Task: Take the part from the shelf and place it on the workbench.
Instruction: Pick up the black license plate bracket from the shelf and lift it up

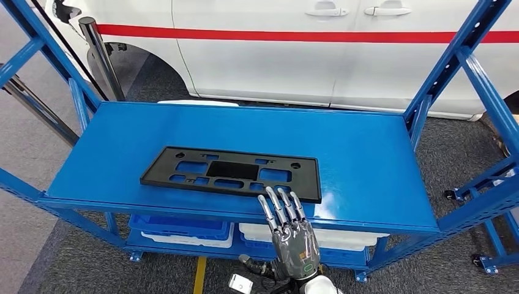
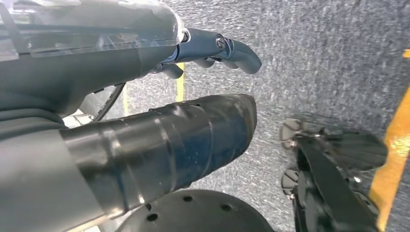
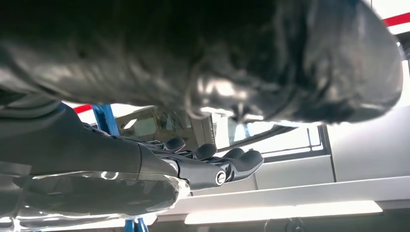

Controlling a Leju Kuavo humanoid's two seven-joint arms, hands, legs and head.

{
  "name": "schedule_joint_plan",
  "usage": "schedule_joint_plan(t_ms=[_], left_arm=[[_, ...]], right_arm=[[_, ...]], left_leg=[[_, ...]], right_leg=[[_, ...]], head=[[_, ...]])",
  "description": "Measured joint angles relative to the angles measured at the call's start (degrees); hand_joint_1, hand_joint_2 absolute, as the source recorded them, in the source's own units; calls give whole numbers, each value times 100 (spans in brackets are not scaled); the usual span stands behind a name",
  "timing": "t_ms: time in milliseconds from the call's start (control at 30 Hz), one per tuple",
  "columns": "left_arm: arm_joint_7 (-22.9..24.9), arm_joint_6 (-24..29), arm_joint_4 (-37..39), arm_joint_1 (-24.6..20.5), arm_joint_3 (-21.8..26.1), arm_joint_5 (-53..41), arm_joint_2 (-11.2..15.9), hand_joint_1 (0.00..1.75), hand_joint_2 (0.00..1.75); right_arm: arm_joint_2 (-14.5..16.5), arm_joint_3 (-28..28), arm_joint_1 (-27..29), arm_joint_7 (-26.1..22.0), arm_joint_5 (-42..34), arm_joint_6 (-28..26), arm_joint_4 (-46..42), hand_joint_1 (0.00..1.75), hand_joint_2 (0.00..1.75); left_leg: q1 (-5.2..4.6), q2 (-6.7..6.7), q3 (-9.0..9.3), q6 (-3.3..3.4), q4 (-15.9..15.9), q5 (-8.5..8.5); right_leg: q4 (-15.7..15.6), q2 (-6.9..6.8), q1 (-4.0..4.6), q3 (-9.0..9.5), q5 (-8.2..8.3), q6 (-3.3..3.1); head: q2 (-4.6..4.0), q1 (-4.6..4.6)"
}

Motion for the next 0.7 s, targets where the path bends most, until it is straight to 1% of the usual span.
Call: schedule_joint_plan(t_ms=[33, 67, 100, 133, 167, 200, 233, 267, 300, 333, 367, 400, 433, 467, 500, 533, 567, 600, 667, 700], left_arm=[[-1, 0, 0, -6, 0, 0, 3, 0, 0], [-3, 0, -1, -11, 0, 1, 5, 0, 0], [-4, 0, -1, -14, 0, 2, 7, 0, 0], [-6, 0, -1, -15, 0, 5, 6, 0, 0], [-7, -1, 0, -10, 0, 10, 4, 0, 0], [-7, -2, 0, -6, 0, 15, 2, 0, 0], [-7, -3, -1, -5, 0, 21, -1, 0, 0], [-7, -5, -1, -4, 0, 25, -2, 0, 0], [-7, -6, -1, -4, 0, 27, -2, 0, 0], [-7, -5, -1, -5, 0, 29, -1, 0, 0], [-7, -5, -1, -4, 0, 32, -1, 0, 0], [-7, -6, 0, -2, 0, 35, 0, 0, 0], [-7, -7, 0, 0, 0, 38, -2, 0, 0], [-7, -10, -1, 3, 0, 39, -4, 0, 0], [-7, -13, -1, 4, 0, 40, -6, 0, 0], [-7, -16, -1, 3, 0, 42, -8, 0, 0], [-7, -19, -1, 1, 0, 43, -9, 0, 0], [-6, -19, -1, -2, 0, 46, -9, 0, 0], [-4, -14, -1, -3, 0, 56, -9, 0, 0], [-4, -12, -1, -2, 0, 65, -10, 0, 0]], right_arm=[[0, 3, 0, 0, 0, 1, -1, 0, 0], [0, 5, 0, -1, 0, 2, -1, 0, 0], [2, 8, 1, -5, 0, 2, -1, 0, 0], [4, 10, 2, -17, 0, 2, -1, 0, 0], [5, 12, 4, -33, 0, 2, -2, 0, 0], [8, 14, 5, -56, 0, 3, -2, 0, 0], [8, 14, 7, -79, 0, 5, -2, 0, 0], [7, 14, 13, -95, 0, 9, 1, 0, 0], [7, 14, 21, -107, 0, 16, 7, 0, 0], [7, 14, 31, -113, 0, 23, 15, 0, 0], [6, 14, 40, -118, 0, 31, 25, 0, 0], [6, 14, 45, -122, 0, 37, 32, 0, 0], [6, 14, 47, -129, 0, 42, 37, 0, 0], [6, 14, 47, -137, 0, 45, 39, 0, 0], [7, 14, 45, -144, 0, 49, 42, 0, 0], [8, 14, 43, -153, 0, 53, 43, 0, 0], [8, 14, 44, -160, 0, 56, 44, 0, 0], [9, 14, 45, -165, 0, 59, 45, 0, 0], [12, 14, 48, -181, 0, 61, 45, 0, 0], [16, 14, 45, -191, 0, 61, 45, 0, 0]], left_leg=[[-16, 3, 124, 29, -277, 90], [-33, 3, 187, 51, -422, 109], [-48, -1, 200, 66, -453, 93], [-41, -6, 209, 89, -470, 106], [-32, -6, 228, 117, -504, 124], [-19, -1, 248, 151, -538, 144], [-4, 5, 265, 181, -571, 161], [-3, 12, 270, 200, -580, 166], [-3, 14, 266, 216, -579, 164], [-5, 13, 264, 222, -577, 159], [-6, 9, 268, 226, -575, 144], [-5, 2, 278, 225, -573, 119], [-4, -6, 296, 218, -566, 87], [-2, -12, 319, 202, -549, 59], [-10, -16, 332, 174, -516, 32], [-17, -18, 337, 142, -485, 15], [-25, -19, 333, 109, -458, 4], [-29, -19, 327, 76, -446, -7], [-14, -17, 328, 18, -435, -34], [-5, -12, 305, -14, -366, -91]], right_leg=[[3, -2, 9, 7, -10, 23], [4, -5, 13, 7, -17, 51], [1, -8, 14, 6, -17, 83], [-4, -10, 12, 11, -18, 115], [22, -7, 7, 10, -43, 147], [111, -3, 4, -22, -112, 175], [308, 2, 1, -107, -241, 199], [631, 5, -11, -257, -421, 216], [1019, 6, -18, -445, -607, 230], [1372, 6, -27, -620, -737, 243], [1584, 5, -36, -733, -770, 256], [1571, 4, -45, -737, -679, 263], [1339, 3, -56, -631, -495, 265], [954, 3, -65, -443, -272, 260], [567, 5, -61, -252, -122, 250], [279, 8, -58, -112, -36, 233], [114, 12, -49, -35, -17, 213], [75, 18, -35, -24, -47, 187], [47, 23, -35, -14, -40, 123], [25, 21, -42, 2, -37, 87]], head=[[0, 1], [0, 1], [0, 1], [0, 1], [0, 2], [0, 3], [0, 4], [0, 5], [0, 5], [0, 5], [0, 5], [0, 5], [0, 5], [0, 5], [0, 6], [0, 4], [0, 4], [0, 2], [0, 3], [0, 2]])
